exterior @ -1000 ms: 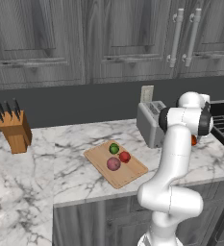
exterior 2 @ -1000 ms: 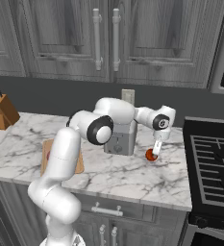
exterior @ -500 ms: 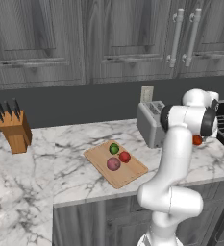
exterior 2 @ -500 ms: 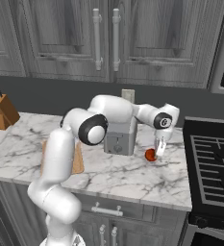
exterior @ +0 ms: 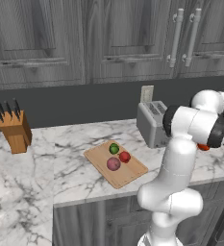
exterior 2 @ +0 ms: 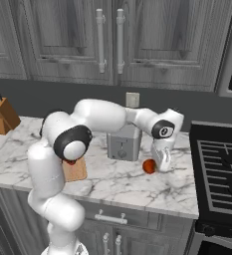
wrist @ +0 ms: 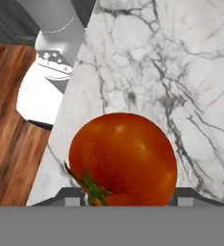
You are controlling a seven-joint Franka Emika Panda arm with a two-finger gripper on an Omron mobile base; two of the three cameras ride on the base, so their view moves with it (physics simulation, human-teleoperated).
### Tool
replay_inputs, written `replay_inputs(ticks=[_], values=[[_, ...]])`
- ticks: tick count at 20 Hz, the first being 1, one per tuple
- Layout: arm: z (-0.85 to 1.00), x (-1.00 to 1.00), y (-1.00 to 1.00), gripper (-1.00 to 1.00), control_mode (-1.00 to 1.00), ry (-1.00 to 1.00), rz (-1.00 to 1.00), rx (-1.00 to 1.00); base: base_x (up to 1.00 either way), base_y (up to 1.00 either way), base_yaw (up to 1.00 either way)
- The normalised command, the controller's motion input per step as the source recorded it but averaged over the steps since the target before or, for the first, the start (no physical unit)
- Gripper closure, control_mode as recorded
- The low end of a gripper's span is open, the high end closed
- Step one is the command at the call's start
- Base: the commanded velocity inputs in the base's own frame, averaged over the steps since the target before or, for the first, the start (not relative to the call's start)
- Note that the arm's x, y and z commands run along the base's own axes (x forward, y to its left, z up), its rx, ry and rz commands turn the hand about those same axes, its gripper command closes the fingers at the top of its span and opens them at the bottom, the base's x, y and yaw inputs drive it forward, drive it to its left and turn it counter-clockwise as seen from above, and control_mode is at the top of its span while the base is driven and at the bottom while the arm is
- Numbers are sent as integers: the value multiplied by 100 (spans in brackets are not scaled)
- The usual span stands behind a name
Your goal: Place the avocado, onion, tomato, and bell pepper on the cutting board.
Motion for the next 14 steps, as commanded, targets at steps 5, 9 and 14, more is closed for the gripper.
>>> replay_inputs(ticks=[5,9,14], values=[[59,-73,29,100,-100,-21,13,0,0,0,0],[71,-54,23,100,-100,-21,14,0,0,0,0],[51,-48,42,100,-100,-16,15,0,0,0,0]])
